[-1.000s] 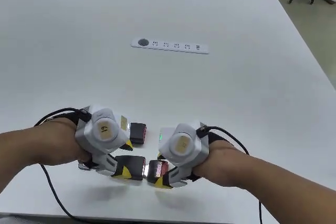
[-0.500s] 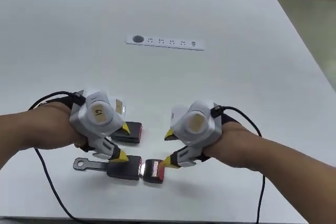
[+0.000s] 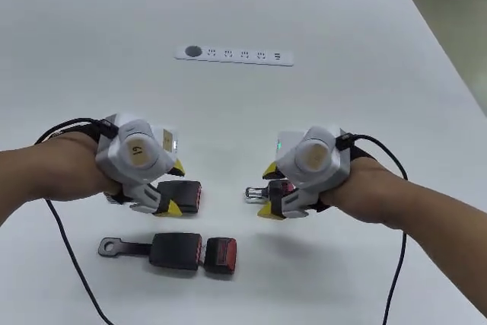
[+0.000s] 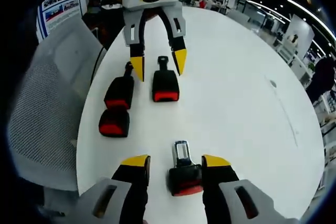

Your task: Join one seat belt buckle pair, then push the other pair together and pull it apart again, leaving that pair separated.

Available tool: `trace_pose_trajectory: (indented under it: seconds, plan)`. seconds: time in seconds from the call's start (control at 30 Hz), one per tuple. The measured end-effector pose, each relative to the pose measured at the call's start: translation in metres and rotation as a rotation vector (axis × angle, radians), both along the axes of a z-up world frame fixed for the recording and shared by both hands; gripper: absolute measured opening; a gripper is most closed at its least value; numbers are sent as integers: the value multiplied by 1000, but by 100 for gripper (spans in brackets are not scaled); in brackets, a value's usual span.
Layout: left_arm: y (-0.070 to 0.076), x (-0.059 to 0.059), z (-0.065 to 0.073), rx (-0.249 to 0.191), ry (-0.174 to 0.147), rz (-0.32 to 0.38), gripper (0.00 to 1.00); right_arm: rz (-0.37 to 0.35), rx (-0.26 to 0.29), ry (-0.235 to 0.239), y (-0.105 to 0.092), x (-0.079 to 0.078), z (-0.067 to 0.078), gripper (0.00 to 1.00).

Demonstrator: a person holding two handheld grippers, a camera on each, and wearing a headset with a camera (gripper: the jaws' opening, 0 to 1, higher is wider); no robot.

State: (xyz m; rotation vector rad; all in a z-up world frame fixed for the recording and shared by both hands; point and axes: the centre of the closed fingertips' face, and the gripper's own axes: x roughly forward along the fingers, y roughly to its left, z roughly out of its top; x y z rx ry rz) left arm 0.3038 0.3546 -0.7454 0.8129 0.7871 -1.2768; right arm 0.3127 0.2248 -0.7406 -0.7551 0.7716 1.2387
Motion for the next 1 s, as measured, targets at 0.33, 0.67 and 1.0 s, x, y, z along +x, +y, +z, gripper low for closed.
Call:
trace_pose_trajectory:
  seconds: [0.33,0.67,1.0]
  plan:
    - [5,5,-17,40,28,-19,42,16,-63,17,-33,9,-23,41]
    - [15,9,-34,59,68,-24,40,42,-66,56,-27,10,-35,35]
    - [11,5,-33,51,69,-51,35,103,-74,87,-29,3,-40,32]
